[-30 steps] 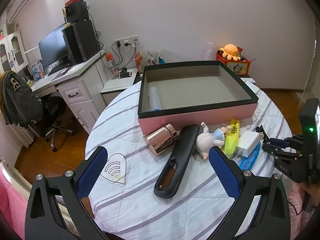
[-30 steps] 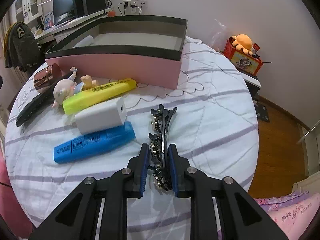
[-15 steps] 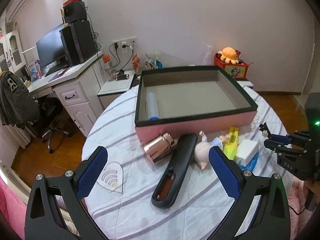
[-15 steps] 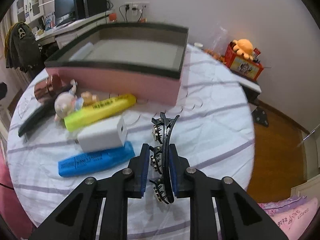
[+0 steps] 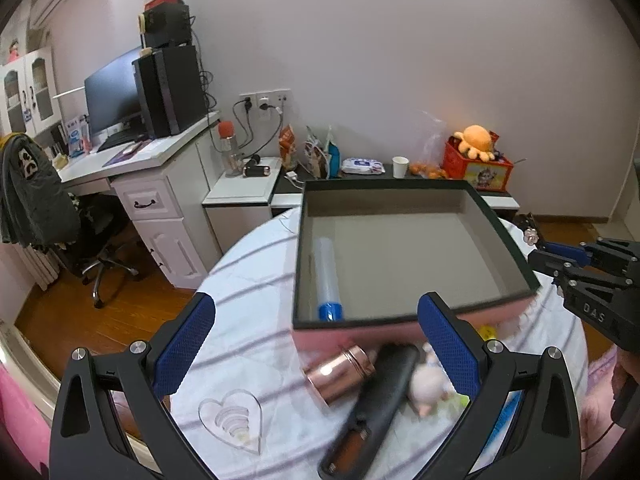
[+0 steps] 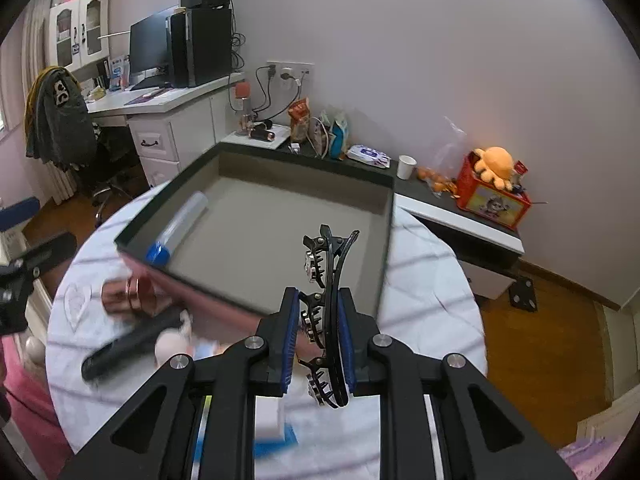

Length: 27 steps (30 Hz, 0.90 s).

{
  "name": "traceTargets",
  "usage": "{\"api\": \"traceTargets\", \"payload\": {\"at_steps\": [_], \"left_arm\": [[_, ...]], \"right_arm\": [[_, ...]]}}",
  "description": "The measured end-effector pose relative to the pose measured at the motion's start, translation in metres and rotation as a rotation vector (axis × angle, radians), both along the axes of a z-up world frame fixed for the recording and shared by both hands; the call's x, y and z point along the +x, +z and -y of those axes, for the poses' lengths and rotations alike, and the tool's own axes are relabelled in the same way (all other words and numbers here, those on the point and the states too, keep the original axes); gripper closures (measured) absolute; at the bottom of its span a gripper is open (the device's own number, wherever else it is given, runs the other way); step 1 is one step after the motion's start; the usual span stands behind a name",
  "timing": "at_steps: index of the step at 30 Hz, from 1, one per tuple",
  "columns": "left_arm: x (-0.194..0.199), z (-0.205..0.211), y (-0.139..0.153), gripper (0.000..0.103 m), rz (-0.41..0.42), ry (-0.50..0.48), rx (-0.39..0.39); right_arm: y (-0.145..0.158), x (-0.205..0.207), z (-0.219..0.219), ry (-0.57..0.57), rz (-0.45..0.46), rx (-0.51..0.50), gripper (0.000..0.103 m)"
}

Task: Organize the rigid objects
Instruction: 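Carry the hair clip with the right gripper into the pink box and release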

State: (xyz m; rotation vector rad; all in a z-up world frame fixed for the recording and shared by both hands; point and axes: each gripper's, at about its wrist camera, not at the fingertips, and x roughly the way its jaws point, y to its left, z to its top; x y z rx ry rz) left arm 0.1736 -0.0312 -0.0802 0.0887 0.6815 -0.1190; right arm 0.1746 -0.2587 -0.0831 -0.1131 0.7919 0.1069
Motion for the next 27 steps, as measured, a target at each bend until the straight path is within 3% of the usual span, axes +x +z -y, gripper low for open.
{"api": "traceTargets", "payload": {"at_steps": [8, 13, 18, 27], "left_arm": [[0.04, -0.007, -0.014, 0.001, -0.033, 0.036, 0.013], [0.049, -0.003, -0.025, 0.001, -0.054, 0.023, 0.029], [0.052, 0.001, -0.031, 0.001, -0.067, 0.009, 0.038], [0.046, 0.003, -0.035, 0.001, -0.084, -0.005, 0.055]], "right_arm": [[-0.022, 0.068, 0.0, -0.028, -0.049, 0.056, 0.084], [-0.058, 0.097, 0.008, -0.075, -0.131, 0.055, 0.084], [-0.079, 0.104, 0.01, -0.11, -0.178, -0.006, 0.084], [-0.082, 0.096, 0.0, -0.122, -0.183, -0.138, 0.084]]}}
